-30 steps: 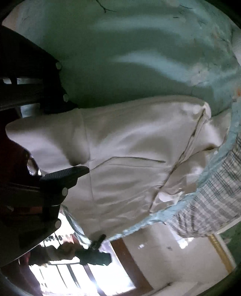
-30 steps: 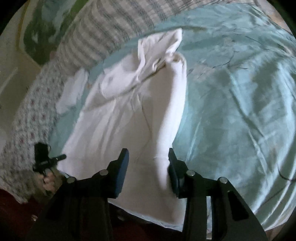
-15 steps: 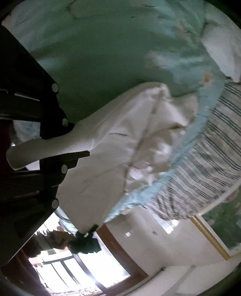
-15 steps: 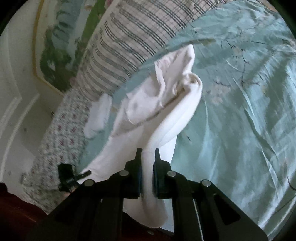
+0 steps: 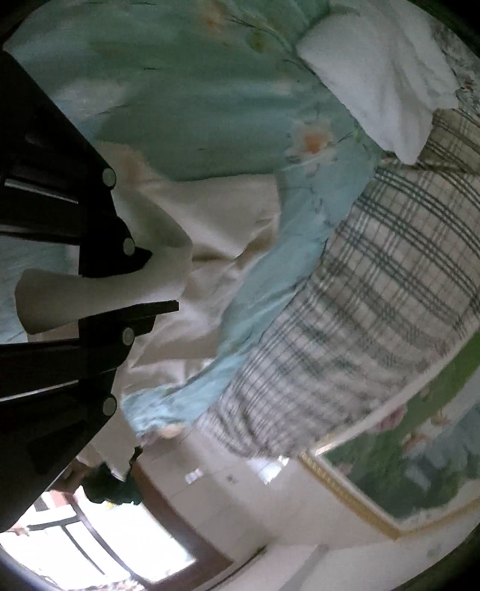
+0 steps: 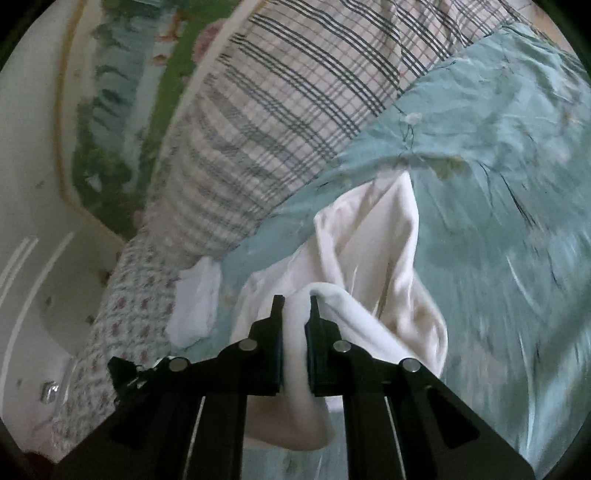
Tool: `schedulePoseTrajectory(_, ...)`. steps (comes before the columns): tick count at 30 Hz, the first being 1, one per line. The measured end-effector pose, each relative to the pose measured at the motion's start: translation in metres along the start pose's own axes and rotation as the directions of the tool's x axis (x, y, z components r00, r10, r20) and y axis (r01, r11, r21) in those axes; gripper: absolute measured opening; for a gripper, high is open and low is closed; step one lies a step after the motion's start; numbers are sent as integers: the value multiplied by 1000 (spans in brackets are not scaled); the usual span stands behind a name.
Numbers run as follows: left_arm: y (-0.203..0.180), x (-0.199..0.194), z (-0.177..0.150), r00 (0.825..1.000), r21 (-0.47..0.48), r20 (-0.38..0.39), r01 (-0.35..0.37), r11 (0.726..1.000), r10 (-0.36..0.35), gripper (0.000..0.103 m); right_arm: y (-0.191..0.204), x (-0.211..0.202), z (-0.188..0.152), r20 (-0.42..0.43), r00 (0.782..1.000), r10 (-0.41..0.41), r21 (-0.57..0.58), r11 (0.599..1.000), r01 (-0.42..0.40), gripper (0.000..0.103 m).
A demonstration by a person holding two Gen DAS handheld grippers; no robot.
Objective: Fold large clothes
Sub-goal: 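Fold the sleeve and edge over the hoodie and open both grippers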
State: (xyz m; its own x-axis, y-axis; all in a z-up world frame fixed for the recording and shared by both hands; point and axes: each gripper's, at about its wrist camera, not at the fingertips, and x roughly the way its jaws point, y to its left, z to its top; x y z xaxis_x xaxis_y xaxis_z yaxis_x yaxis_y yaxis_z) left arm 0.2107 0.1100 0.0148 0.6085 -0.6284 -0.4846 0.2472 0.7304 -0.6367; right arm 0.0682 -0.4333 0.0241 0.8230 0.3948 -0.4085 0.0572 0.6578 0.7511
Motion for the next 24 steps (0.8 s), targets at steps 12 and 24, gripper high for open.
schedulePoseTrajectory(12,80,159,48,968,-96,-149,-216,972,200,7,-77,150,69,-163,939,-302,42,949,312,10)
schedulePoseTrajectory(24,23,105,10,992,-11,-102,-81,997,80,53,-47,83,60,8,978,-208,2,978,208,41)
